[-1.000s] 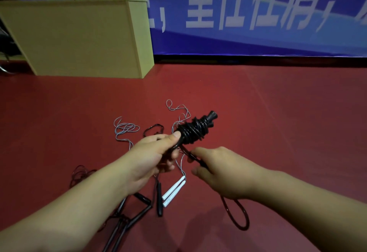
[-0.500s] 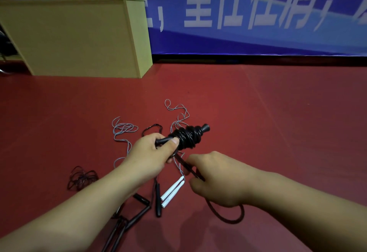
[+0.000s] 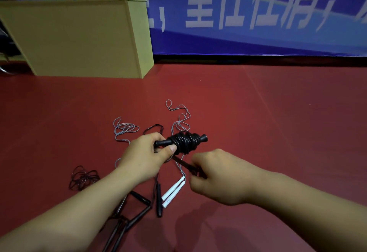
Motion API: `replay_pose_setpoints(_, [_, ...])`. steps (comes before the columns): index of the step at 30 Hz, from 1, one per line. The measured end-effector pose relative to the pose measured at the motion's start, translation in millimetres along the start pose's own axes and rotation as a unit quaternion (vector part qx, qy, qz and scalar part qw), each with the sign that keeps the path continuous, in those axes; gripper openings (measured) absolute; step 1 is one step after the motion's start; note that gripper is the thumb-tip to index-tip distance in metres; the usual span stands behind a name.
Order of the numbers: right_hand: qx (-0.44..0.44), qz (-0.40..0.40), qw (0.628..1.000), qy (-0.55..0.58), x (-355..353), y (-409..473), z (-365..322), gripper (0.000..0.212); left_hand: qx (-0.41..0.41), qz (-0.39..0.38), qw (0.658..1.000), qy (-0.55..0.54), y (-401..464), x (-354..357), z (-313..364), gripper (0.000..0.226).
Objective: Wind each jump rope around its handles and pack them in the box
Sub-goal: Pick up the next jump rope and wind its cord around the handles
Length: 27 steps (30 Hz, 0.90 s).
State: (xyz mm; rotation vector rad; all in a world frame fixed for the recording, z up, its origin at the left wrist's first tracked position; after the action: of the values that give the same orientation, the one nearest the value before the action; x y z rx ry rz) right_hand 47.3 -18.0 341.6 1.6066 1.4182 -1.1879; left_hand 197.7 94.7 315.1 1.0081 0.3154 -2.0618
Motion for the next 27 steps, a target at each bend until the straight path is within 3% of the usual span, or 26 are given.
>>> replay_pose_setpoints(10, [0.015,0.026,0.994,-0.103,-16.7,-2.8,0.4,0.027,-0.020,-0.012,1.000,0.014,1.8,-1.5,5.4,0.016])
replay_pose_setpoints(16, [0.005,0.023,0.998,-0.052,-19.7,-5.2,10.3,0.016,-0.003,0.002,0.999,0.052,5.0,-4.1,6.1,0.016])
replay_pose_setpoints(23, [-0.039,0.021,0.997,-0.058,-25.5,-3.7,20.7,0.025,0.069,-0.130,0.985,0.096,-0.4,6.6,6.9,0.019])
replay_pose_setpoints(27, [-0.048,0.042,0.996,-0.063,-32.6,-4.0,25.2,0.026,0.107,-0.200,0.971,0.077,-6.7,8.9,11.3,0.009])
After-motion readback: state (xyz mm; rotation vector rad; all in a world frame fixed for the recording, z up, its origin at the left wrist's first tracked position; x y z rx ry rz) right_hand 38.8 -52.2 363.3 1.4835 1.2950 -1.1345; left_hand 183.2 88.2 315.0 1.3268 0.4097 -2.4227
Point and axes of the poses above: each hand's wrist, its own y-axis towards the middle knuckle, its own x-axis out of the palm, z = x × y, the point moved 2 cm from there along y, towards the middle knuckle, and after that the axes turned 1 degree about y, right-handed, at the moved point
